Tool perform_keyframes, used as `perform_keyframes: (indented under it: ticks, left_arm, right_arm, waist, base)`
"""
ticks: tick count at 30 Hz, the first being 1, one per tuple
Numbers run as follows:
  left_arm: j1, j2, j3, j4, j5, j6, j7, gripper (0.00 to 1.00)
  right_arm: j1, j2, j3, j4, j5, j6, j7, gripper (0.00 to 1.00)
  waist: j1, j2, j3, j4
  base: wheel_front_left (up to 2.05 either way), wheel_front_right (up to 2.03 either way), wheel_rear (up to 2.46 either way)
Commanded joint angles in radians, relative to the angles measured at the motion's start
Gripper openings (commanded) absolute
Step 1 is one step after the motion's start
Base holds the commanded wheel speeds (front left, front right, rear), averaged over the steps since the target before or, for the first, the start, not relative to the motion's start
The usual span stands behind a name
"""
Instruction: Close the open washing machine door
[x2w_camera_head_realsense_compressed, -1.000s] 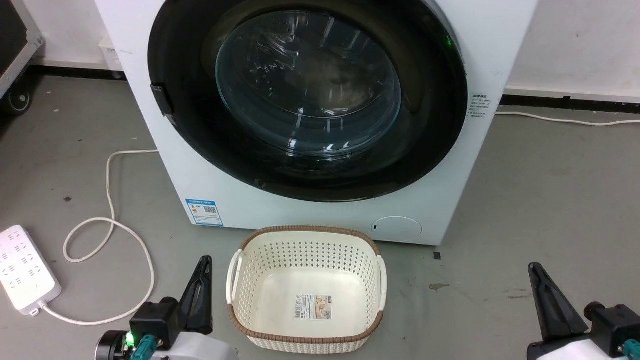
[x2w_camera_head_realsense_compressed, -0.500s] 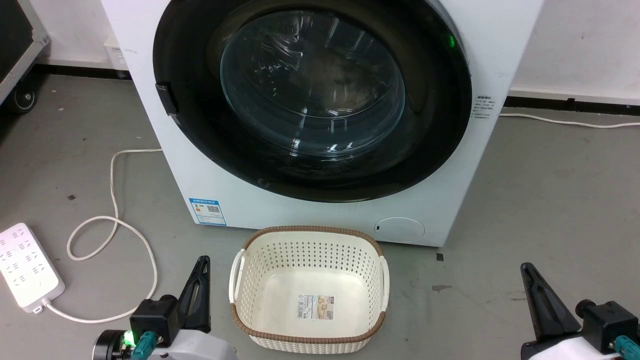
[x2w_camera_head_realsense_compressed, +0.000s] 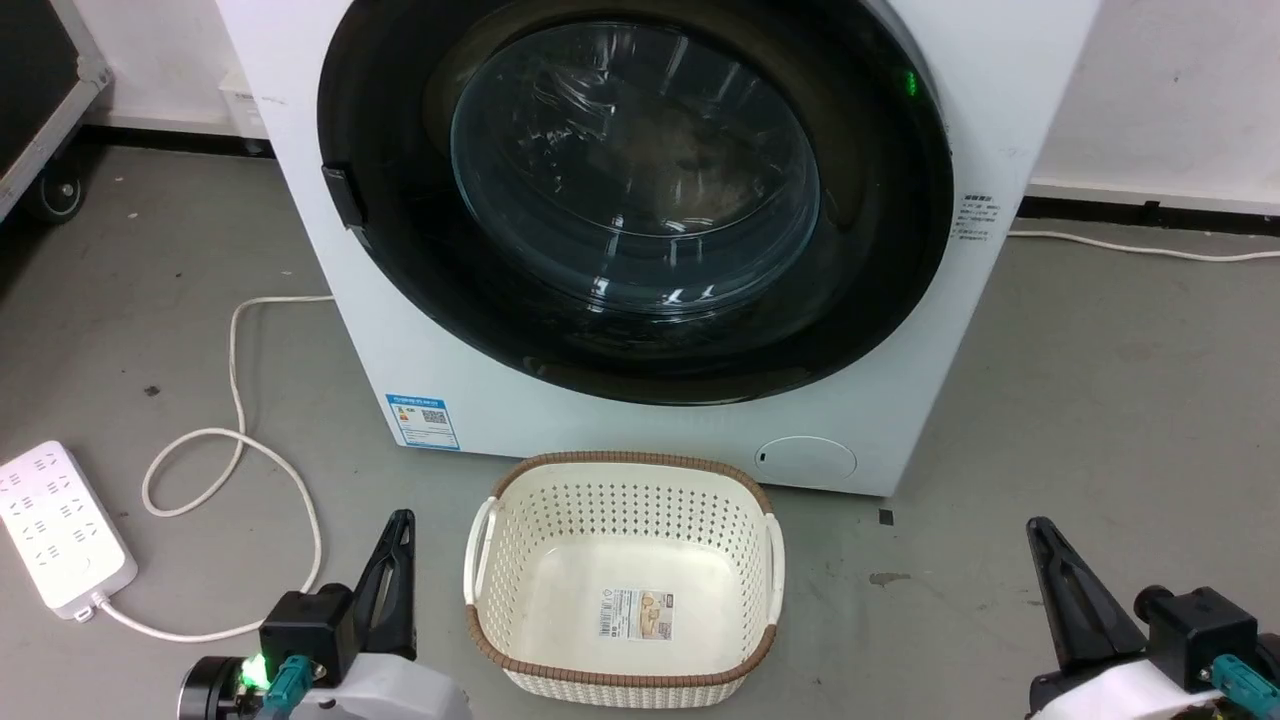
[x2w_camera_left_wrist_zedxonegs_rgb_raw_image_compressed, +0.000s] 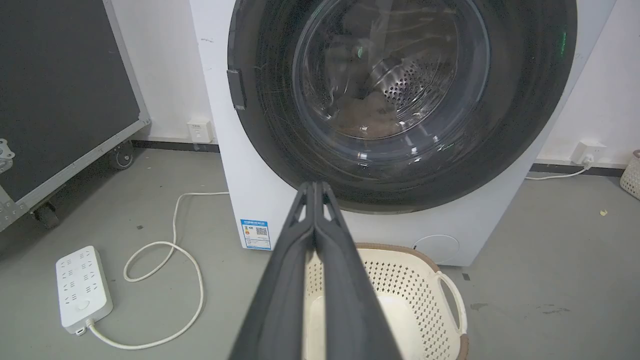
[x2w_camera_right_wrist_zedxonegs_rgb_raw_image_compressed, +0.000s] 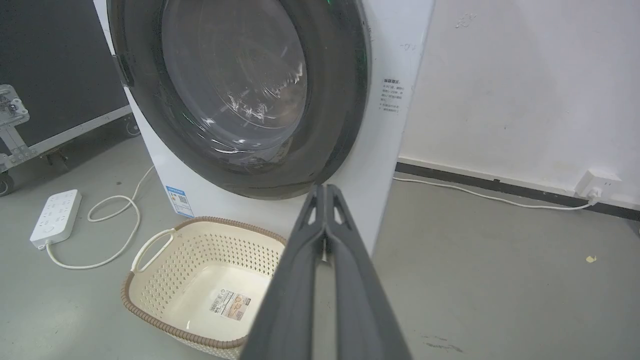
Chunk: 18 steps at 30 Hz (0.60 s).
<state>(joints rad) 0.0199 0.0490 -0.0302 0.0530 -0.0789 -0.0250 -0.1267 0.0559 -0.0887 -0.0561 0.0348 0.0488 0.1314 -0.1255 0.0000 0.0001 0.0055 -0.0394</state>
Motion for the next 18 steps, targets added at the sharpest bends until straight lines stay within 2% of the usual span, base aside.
perform_keyframes:
  ticks: [1, 18]
  left_arm:
    - [-0.01, 0.001, 0.003, -0.006, 0.012, 0.005, 0.007, 0.0]
    - [-0.013, 0.001, 0.01, -0.019, 0.03, 0.01, 0.04, 0.0]
  right_arm:
    - [-0.017, 0.008, 0.005, -0.008, -0.009, 0.0, 0.006, 0.0]
    - [-0.028, 0.016, 0.019, -0.015, -0.02, 0.0, 0.039, 0.0]
  waist:
    - [0.0, -0.0001, 0.0, 0.001]
    - [0.0, -0.0001, -0.002, 0.012]
  base:
    - [0.0, 0.0, 0.0]
    - [0.0, 0.0, 0.0]
